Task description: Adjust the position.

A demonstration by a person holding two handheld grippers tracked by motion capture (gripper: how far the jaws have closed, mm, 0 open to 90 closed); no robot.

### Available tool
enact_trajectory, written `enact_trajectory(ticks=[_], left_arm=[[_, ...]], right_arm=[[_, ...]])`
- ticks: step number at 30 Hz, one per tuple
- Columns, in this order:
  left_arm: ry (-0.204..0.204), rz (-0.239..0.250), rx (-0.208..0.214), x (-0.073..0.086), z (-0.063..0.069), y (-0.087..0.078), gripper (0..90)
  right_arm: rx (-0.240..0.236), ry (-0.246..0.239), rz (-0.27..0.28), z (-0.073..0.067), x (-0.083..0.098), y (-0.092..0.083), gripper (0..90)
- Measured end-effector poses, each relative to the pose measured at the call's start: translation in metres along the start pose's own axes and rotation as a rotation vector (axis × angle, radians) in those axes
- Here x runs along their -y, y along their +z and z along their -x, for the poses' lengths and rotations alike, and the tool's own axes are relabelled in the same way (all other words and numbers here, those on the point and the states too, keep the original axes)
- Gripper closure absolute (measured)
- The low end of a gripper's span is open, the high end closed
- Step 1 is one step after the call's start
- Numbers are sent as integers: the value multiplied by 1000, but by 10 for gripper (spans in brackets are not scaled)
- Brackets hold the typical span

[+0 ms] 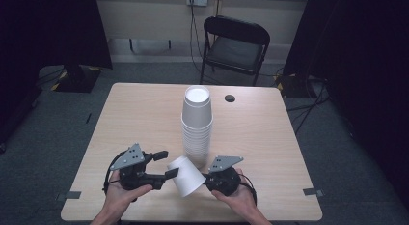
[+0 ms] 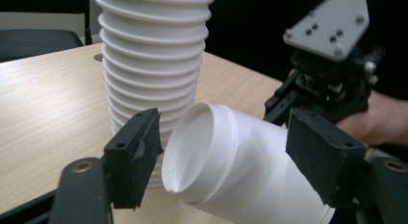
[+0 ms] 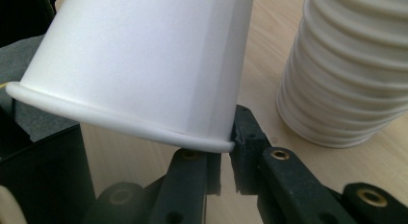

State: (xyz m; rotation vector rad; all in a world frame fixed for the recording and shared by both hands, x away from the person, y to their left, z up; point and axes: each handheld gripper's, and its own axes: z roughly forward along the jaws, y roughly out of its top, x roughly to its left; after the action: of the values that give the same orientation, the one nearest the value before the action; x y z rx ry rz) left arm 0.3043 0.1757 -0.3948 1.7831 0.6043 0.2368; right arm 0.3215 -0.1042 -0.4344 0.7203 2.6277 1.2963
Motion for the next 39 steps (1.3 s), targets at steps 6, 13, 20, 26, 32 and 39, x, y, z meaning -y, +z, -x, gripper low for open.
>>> enact_trajectory(ticks=[6,13,20,26,32,39], left_arm=[[50,-49,17,4,5,10,257],[103,-63,66,6,13,16,253],[117,-69,97,7,15,19,252],[118,-45,100,7,14,17,250],[121,-37,100,7,14,16,252],[121,-48,98,7,11,16,242]], right_arm=[[-31,21,-61,1,-1,6,840],[-63,30,-139,-2,1,14,840],[-57,19,-133,-4,1,12,840],[-48,13,-108,-6,0,11,841],[-51,11,-90,-5,0,9,839],[-41,5,-67,-5,0,4,839]])
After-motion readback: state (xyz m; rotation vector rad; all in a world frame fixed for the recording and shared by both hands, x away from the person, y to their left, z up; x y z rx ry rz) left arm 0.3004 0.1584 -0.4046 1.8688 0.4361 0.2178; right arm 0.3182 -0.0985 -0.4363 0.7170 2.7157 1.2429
